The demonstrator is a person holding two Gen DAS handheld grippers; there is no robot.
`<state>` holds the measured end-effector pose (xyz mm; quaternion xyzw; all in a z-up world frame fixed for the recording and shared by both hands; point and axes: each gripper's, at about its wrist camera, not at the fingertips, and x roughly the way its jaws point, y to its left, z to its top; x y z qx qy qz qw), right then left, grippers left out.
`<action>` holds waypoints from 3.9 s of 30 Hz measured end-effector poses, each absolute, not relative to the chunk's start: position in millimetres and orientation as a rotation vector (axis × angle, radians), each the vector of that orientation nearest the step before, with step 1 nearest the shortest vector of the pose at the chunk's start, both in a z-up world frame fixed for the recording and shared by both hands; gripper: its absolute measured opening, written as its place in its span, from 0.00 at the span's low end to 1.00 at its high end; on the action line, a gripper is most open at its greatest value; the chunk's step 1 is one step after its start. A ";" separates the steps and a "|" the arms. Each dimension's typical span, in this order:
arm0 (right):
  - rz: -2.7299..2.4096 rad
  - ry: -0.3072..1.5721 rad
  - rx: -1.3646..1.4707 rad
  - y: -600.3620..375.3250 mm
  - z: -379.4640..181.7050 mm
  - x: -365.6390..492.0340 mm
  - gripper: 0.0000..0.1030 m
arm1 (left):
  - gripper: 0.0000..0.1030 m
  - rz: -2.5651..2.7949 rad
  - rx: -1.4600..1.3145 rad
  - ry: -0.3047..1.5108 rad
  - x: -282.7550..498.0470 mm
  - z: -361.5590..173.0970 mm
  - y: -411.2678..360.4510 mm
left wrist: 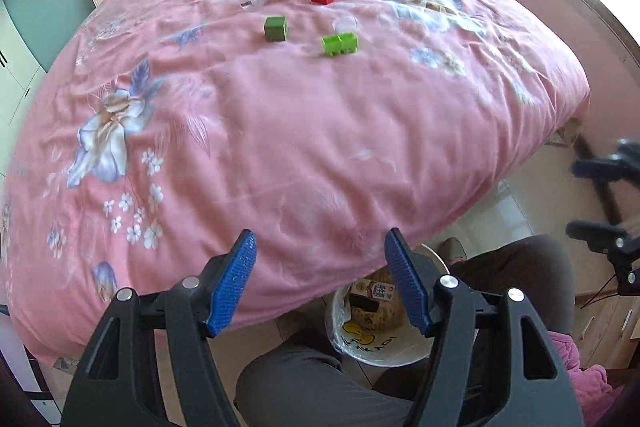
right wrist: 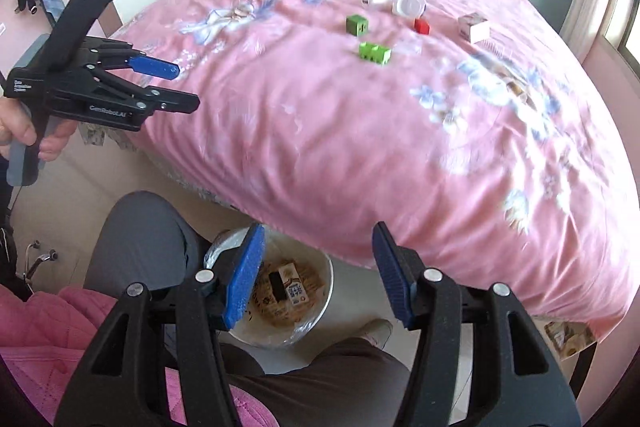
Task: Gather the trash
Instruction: 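Move both tools back over the bed toward the green blocks, then grasp the green cube with left tool while right tool grasps the green brick, then carry the green cube and green brick with both tools over the trash bin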
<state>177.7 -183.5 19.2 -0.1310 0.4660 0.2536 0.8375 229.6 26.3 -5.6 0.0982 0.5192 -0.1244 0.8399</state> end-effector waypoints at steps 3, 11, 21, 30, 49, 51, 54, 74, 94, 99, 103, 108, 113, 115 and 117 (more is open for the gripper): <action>0.535 0.939 -0.300 -182.3 39.7 189.9 0.55 | 0.67 -0.258 0.215 1.085 247.8 5.2 23.2; 0.547 0.876 -0.329 -171.9 61.1 233.4 0.60 | 0.67 -0.226 0.195 1.069 300.1 19.4 23.3; 0.582 0.870 -0.333 -156.7 51.6 310.8 0.60 | 0.68 -0.210 0.154 1.106 381.7 2.6 22.0; 0.635 0.901 -0.354 -143.0 12.6 372.4 0.60 | 0.71 -0.202 0.089 1.151 462.7 -31.3 20.2; 0.785 0.923 -0.429 -109.8 -76.4 482.9 0.60 | 0.64 -0.210 0.089 1.159 553.5 -89.0 6.9; 0.798 0.920 -0.422 -106.5 -77.9 486.4 0.60 | 0.53 -0.220 0.084 1.154 556.4 -88.9 6.3; 0.816 0.929 -0.398 -103.3 -79.0 488.7 0.42 | 0.34 -0.236 0.092 1.148 559.6 -88.5 4.1; 0.589 0.911 -0.357 -144.6 -14.5 411.0 0.22 | 0.31 -0.230 0.167 1.062 455.4 -10.9 -0.1; 0.417 0.675 -0.352 -174.4 139.9 263.6 0.22 | 0.31 -0.207 0.265 0.791 268.3 141.0 4.9; 0.409 0.629 -0.363 -172.0 163.2 229.5 0.22 | 0.31 -0.202 0.289 0.743 227.4 159.6 8.1; 0.406 0.607 -0.375 -170.5 174.6 207.2 0.22 | 0.31 -0.201 0.293 0.714 201.3 169.1 12.8; 0.407 0.591 -0.385 -171.1 182.6 183.7 0.22 | 0.31 -0.194 0.302 0.700 173.9 171.4 18.5; 0.422 0.594 -0.389 -171.5 178.1 166.2 0.22 | 0.31 -0.192 0.310 0.710 155.7 160.9 24.9; 0.432 0.607 -0.396 -169.5 172.8 161.3 0.22 | 0.31 -0.194 0.308 0.720 150.1 155.3 28.0; 0.445 0.619 -0.409 -166.4 166.2 156.6 0.22 | 0.31 -0.198 0.308 0.731 145.2 148.5 30.3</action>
